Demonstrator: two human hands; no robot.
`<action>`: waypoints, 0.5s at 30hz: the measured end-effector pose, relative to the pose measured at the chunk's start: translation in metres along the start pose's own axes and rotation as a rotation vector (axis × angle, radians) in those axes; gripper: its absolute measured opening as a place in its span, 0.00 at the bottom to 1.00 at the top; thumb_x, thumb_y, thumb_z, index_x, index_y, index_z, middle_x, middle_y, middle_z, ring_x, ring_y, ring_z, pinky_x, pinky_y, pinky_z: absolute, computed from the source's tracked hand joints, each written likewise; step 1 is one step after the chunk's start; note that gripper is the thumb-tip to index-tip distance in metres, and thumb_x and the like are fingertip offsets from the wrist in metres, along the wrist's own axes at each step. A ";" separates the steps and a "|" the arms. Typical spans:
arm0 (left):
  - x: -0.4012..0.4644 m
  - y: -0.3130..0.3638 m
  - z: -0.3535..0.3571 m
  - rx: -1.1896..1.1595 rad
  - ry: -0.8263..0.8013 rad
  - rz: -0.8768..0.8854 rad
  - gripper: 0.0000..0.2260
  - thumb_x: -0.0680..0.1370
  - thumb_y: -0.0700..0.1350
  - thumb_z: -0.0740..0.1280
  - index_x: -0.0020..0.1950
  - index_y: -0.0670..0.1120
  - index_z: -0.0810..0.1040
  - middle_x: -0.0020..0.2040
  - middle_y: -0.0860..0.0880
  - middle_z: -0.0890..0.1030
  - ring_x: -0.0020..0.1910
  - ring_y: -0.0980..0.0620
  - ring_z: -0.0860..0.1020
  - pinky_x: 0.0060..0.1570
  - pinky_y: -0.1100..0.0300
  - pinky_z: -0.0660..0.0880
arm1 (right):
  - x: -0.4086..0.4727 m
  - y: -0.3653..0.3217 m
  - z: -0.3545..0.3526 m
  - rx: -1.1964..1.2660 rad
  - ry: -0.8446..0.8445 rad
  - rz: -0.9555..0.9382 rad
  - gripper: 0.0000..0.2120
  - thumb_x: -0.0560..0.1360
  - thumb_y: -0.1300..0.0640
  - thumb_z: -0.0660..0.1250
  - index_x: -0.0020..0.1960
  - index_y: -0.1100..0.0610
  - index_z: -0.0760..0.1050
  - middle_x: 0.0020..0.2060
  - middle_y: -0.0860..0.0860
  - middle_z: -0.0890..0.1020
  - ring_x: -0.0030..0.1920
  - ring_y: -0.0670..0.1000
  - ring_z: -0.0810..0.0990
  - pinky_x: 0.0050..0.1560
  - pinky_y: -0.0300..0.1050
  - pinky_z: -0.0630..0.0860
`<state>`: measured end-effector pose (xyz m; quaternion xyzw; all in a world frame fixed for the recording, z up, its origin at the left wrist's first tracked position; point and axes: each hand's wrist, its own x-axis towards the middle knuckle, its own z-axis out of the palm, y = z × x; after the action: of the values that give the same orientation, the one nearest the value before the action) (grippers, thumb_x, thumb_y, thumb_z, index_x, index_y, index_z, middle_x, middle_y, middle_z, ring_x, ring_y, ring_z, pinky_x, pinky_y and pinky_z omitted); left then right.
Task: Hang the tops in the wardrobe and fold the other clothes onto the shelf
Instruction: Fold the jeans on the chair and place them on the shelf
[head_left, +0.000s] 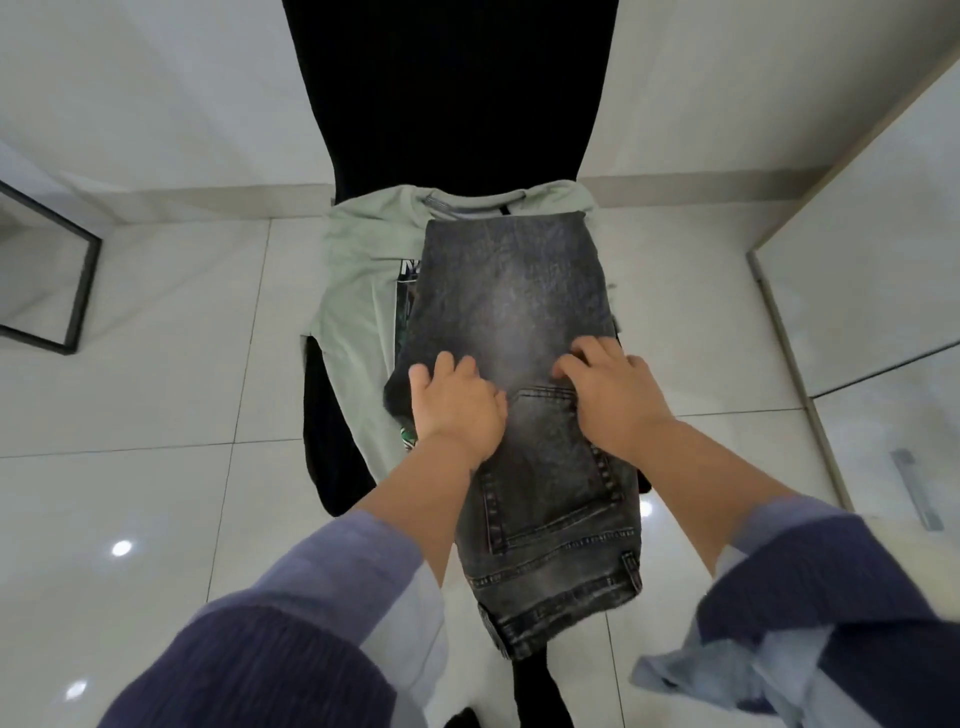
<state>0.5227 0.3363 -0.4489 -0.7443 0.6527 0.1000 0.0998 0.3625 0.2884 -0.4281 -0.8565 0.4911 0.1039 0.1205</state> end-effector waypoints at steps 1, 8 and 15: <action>0.012 -0.002 -0.004 -0.017 0.040 -0.017 0.17 0.81 0.52 0.52 0.58 0.52 0.78 0.59 0.49 0.73 0.61 0.46 0.66 0.58 0.47 0.61 | 0.014 0.002 -0.002 0.002 0.018 -0.001 0.22 0.73 0.62 0.63 0.66 0.52 0.67 0.70 0.54 0.63 0.71 0.56 0.59 0.66 0.52 0.62; 0.119 -0.022 -0.034 -0.069 0.263 -0.080 0.20 0.76 0.42 0.64 0.67 0.50 0.67 0.66 0.48 0.66 0.65 0.46 0.64 0.60 0.50 0.61 | 0.122 0.028 -0.036 0.064 0.075 0.007 0.31 0.75 0.65 0.60 0.75 0.52 0.55 0.77 0.53 0.48 0.77 0.53 0.41 0.74 0.59 0.42; 0.204 -0.038 -0.050 -0.150 0.024 -0.064 0.31 0.75 0.44 0.68 0.75 0.51 0.58 0.72 0.49 0.66 0.71 0.46 0.64 0.63 0.48 0.63 | 0.193 0.053 -0.044 0.148 -0.023 0.069 0.32 0.79 0.51 0.60 0.77 0.50 0.49 0.77 0.51 0.56 0.77 0.52 0.52 0.74 0.59 0.47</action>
<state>0.5871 0.1331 -0.4569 -0.7714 0.6203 0.1365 0.0393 0.4152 0.0911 -0.4494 -0.8264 0.5253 0.0812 0.1855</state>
